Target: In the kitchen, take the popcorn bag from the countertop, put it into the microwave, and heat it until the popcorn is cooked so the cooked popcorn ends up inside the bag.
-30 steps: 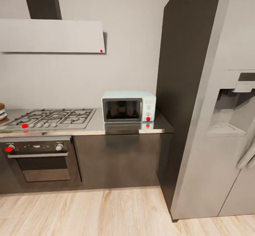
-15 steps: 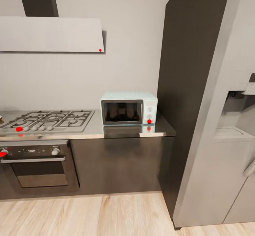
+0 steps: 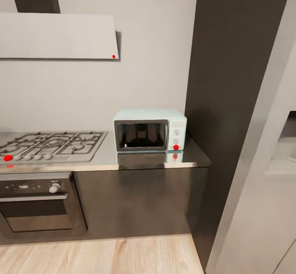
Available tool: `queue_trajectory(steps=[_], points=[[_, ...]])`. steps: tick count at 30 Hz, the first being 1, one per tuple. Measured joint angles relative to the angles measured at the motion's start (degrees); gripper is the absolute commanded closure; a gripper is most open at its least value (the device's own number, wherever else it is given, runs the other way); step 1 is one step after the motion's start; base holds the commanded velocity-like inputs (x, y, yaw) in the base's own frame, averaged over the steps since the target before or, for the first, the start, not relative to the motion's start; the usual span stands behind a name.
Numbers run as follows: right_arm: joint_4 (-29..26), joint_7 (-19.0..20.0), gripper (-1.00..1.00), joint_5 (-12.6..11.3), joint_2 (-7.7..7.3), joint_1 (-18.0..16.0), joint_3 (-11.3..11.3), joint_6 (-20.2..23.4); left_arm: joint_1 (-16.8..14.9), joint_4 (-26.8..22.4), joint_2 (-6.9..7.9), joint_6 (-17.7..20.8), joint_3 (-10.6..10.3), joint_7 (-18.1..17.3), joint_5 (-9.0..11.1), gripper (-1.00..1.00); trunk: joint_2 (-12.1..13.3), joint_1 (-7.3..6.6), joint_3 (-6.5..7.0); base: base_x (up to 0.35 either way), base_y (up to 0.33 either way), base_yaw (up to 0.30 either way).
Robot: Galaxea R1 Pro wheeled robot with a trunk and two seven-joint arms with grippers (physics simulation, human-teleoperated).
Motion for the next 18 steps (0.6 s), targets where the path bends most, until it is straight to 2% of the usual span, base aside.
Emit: queue_trajectory(steps=[9,18], points=[[0.0,0.0,-1.0,-0.05,0.0,0.01,0.0,0.0,-0.01,0.0,0.0,0.0,0.0,0.03,0.0,-1.0,0.0,0.01,0.0,0.125,0.0,0.004],[0.0,-0.01,-1.0,-0.13,-0.09,-0.01,0.0,-0.07,0.0,0.01,0.0,-0.16,0.0,0.03,0.0,-1.0,0.0,0.02,0.0,0.012,0.0,0.201]])
